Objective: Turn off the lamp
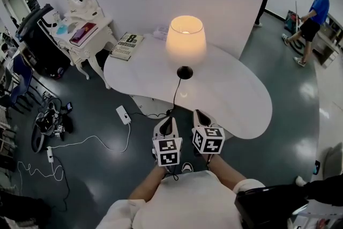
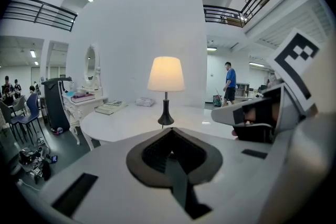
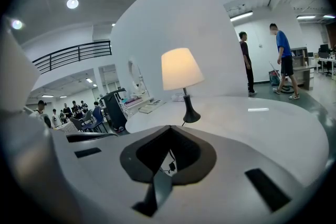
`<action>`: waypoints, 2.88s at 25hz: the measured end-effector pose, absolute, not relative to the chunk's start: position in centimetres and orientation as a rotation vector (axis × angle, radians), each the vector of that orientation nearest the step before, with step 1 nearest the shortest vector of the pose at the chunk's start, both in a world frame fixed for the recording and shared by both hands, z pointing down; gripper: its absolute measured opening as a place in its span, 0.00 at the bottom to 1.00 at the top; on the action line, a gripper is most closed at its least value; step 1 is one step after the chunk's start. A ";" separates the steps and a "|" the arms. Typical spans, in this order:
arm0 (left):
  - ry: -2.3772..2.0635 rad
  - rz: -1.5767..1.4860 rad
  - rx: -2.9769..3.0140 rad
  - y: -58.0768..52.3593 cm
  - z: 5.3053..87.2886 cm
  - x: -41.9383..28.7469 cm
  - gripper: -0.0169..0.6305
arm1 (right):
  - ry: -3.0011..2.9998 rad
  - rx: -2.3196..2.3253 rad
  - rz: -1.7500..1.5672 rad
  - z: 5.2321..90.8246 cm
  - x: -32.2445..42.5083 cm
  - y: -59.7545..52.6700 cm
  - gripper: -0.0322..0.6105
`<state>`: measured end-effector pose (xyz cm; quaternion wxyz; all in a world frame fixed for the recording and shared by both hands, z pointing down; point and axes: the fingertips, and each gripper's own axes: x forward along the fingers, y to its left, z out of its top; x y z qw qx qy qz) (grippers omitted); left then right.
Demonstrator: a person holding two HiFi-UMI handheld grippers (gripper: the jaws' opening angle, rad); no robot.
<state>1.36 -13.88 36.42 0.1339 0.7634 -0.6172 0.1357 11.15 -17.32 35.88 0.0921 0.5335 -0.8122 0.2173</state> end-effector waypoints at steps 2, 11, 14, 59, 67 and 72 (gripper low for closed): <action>-1.792 0.388 2.208 -14.9 36.3 1.8 0.04 | -2.417 1.581 0.646 35.8 11.7 -18.4 0.05; -1.815 0.387 2.170 -16.9 36.5 2.7 0.04 | -2.434 1.552 0.664 36.0 12.9 -20.7 0.05; -1.813 0.403 2.149 -17.2 37.1 2.6 0.04 | -2.422 1.542 0.697 36.7 12.9 -21.3 0.05; -1.599 0.455 1.933 -18.3 59.3 -0.4 0.04 | -2.241 1.381 0.895 56.4 7.1 -21.8 0.05; -1.609 0.435 1.873 -18.2 68.3 -1.4 0.04 | -2.193 1.369 0.926 64.7 7.1 -21.9 0.05; -1.593 0.384 1.833 -17.9 72.9 -1.7 0.04 | -2.176 1.387 0.917 69.1 7.1 -21.9 0.05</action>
